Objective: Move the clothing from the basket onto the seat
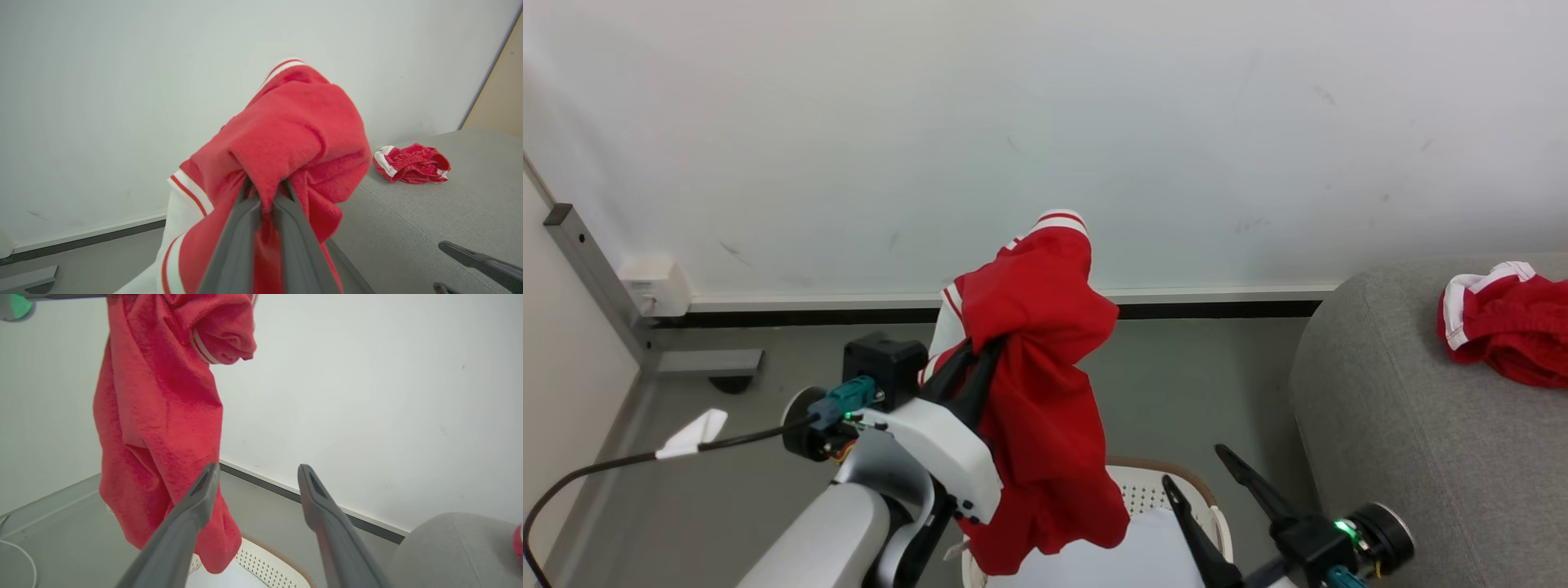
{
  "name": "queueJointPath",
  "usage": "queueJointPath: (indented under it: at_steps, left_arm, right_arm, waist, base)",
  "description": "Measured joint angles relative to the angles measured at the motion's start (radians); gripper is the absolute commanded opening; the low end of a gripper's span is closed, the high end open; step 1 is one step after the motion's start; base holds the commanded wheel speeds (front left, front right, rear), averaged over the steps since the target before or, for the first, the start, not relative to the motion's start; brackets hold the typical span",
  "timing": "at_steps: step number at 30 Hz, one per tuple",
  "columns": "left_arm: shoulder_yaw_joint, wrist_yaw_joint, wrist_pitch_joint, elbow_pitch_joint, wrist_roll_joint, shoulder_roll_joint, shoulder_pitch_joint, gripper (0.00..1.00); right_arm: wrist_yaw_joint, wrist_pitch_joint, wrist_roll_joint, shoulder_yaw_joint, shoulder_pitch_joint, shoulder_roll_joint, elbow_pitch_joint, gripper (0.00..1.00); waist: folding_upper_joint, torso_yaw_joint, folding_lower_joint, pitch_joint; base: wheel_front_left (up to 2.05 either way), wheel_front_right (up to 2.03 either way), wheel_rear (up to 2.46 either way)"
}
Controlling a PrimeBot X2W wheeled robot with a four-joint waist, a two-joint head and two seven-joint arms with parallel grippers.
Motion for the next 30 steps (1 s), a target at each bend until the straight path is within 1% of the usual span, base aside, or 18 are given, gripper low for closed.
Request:
queueJointPath:
  at_steps: [6, 12, 15, 19, 21, 26, 27, 28, 29, 30]
  left_arm:
    - [-0.028, -0.003, 0.024, -0.031, 0.000, -0.009, -0.006, 0.00]
    - [-0.080, -0.036, 0.046, -0.041, 0.003, -0.035, -0.022, 0.00]
    - [-0.105, -0.051, 0.056, -0.042, 0.003, -0.047, -0.034, 0.00]
    - [-0.128, -0.073, 0.069, -0.039, -0.001, -0.070, -0.040, 0.00]
    - [-0.137, -0.077, 0.070, -0.036, -0.010, -0.077, -0.042, 0.00]
    - [-0.143, -0.086, 0.070, -0.029, -0.020, -0.091, -0.045, 0.00]
    - [-0.144, -0.087, 0.070, -0.028, -0.023, -0.092, -0.045, 0.00]
    - [-0.144, -0.090, 0.070, -0.026, -0.024, -0.093, -0.046, 0.00]
    - [-0.144, -0.090, 0.070, -0.026, -0.025, -0.093, -0.046, 0.00]
    - [-0.144, -0.090, 0.070, -0.025, -0.025, -0.093, -0.046, 0.00]
  right_arm:
    - [0.000, 0.026, 0.068, 0.223, -0.177, -0.039, 0.067, 1.00]
    - [0.000, 0.035, 0.170, 0.402, -0.339, -0.091, 0.166, 1.00]
    - [0.000, 0.035, 0.223, 0.492, -0.399, -0.107, 0.214, 1.00]
    - [0.000, 0.029, 0.303, 0.589, -0.472, -0.107, 0.272, 1.00]
    - [0.000, 0.025, 0.331, 0.639, -0.499, -0.105, 0.302, 1.00]
    - [0.000, 0.015, 0.451, 0.732, -0.524, -0.080, 0.338, 1.00]
    - [0.000, 0.012, 0.471, 0.747, -0.527, -0.076, 0.344, 0.85]
    - [0.000, 0.007, 0.491, 0.759, -0.532, -0.074, 0.350, 0.42]
    - [0.000, 0.007, 0.511, 0.767, -0.540, -0.071, 0.351, 0.23]
    - [0.000, 0.006, 0.528, 0.773, -0.546, -0.070, 0.352, 0.00]
  waist:
    - [0.0000, 0.008, 0.0000, 0.007]
    - [0.0000, 0.036, 0.0001, 0.012]
    - [0.0000, 0.051, 0.0001, 0.013]
    - [0.0000, 0.063, 0.0001, 0.013]
    - [0.0000, 0.066, 0.0001, 0.012]
    - [0.0000, 0.068, 0.0001, 0.009]
    - [0.0000, 0.067, 0.0000, 0.009]
    - [0.0000, 0.067, 0.0001, 0.008]
    - [0.0000, 0.066, 0.0000, 0.009]
    - [0.0000, 0.065, 0.0000, 0.009]
  base:
    - [0.00, 0.00, 0.00]
    - [0.00, 0.00, 0.00]
    - [0.00, 0.00, 0.00]
    - [0.00, 0.00, 0.00]
    - [0.00, 0.00, 0.00]
    - [0.00, 0.00, 0.00]
    - [0.00, 0.00, 0.00]
    - [0.00, 0.00, 0.00]
    - [0.00, 0.00, 0.00]
    - [0.00, 0.00, 0.00]
